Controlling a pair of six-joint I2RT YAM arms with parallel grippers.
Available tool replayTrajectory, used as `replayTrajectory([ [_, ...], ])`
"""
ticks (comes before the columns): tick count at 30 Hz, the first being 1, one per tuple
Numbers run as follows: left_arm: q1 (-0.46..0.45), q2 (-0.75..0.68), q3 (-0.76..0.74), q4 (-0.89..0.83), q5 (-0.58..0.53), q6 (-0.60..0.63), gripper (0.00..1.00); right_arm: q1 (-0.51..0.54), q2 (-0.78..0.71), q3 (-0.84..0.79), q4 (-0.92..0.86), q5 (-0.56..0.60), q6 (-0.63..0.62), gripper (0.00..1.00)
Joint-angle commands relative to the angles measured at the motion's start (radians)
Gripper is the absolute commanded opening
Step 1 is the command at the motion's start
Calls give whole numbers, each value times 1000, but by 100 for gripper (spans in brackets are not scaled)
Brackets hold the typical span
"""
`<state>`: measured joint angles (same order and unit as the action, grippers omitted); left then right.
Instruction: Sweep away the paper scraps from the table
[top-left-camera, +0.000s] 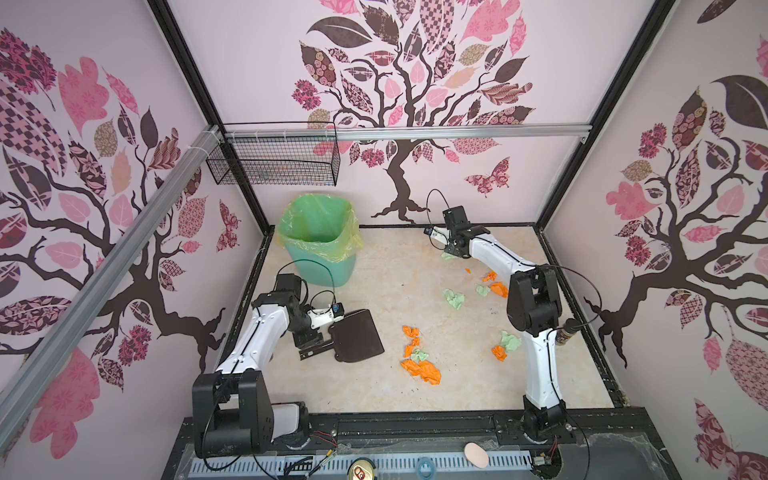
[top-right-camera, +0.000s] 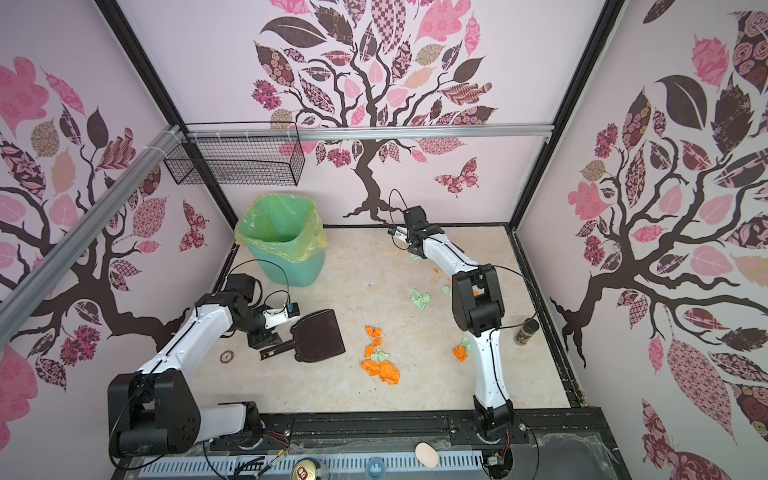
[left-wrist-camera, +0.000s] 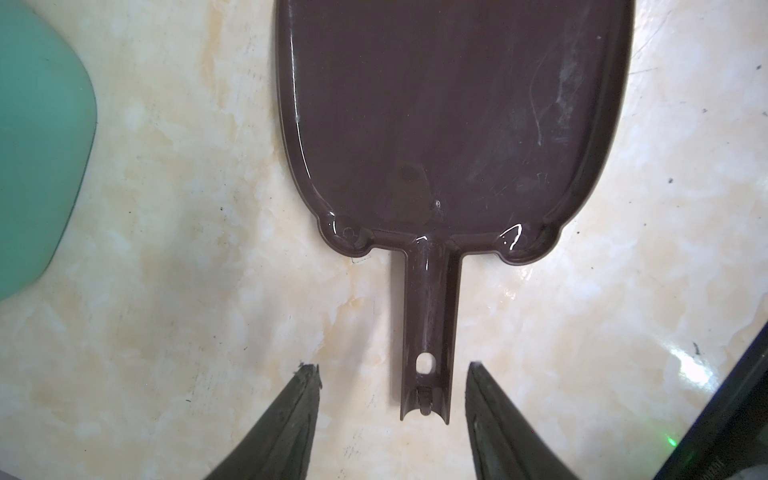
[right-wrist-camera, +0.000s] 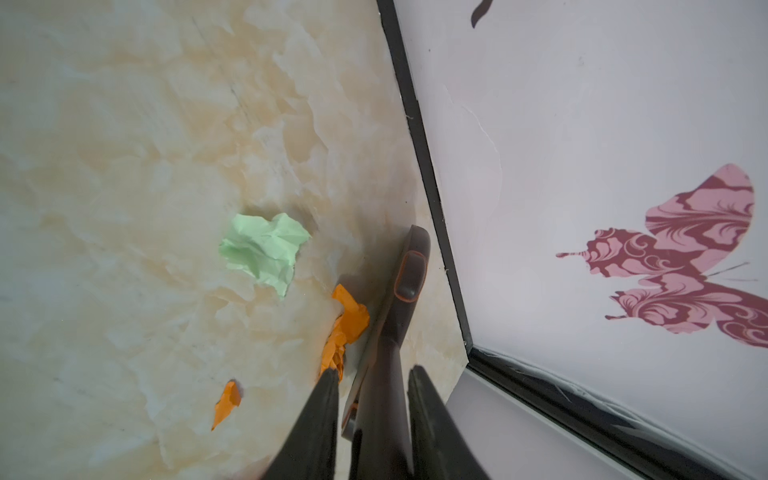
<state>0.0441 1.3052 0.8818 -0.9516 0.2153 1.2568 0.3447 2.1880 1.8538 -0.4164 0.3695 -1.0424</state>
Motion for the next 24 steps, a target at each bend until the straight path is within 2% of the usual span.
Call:
replayTrajectory([
  [1, 1, 5, -23, 8, 21, -5, 59, 39, -127, -102, -20, -138, -30, 0],
  [6, 2, -13, -20, -8, 31, -5, 59, 106, -263, -241, -36, -146, -32, 0],
  [12, 3, -55, -33, -27, 30, 0, 59, 243, -358, -321, -187, -113, 64, 0],
  [17, 9, -94, -52, -42, 32, 12, 59, 413, -432, -432, -293, -17, 163, 0],
  [22, 23, -112, -51, -68, 34, 19, 59, 590, -494, -435, -492, 85, 311, 0],
  [24, 28, -107, -42, -86, 42, 20, 59, 645, -524, -443, -514, 129, 347, 0],
])
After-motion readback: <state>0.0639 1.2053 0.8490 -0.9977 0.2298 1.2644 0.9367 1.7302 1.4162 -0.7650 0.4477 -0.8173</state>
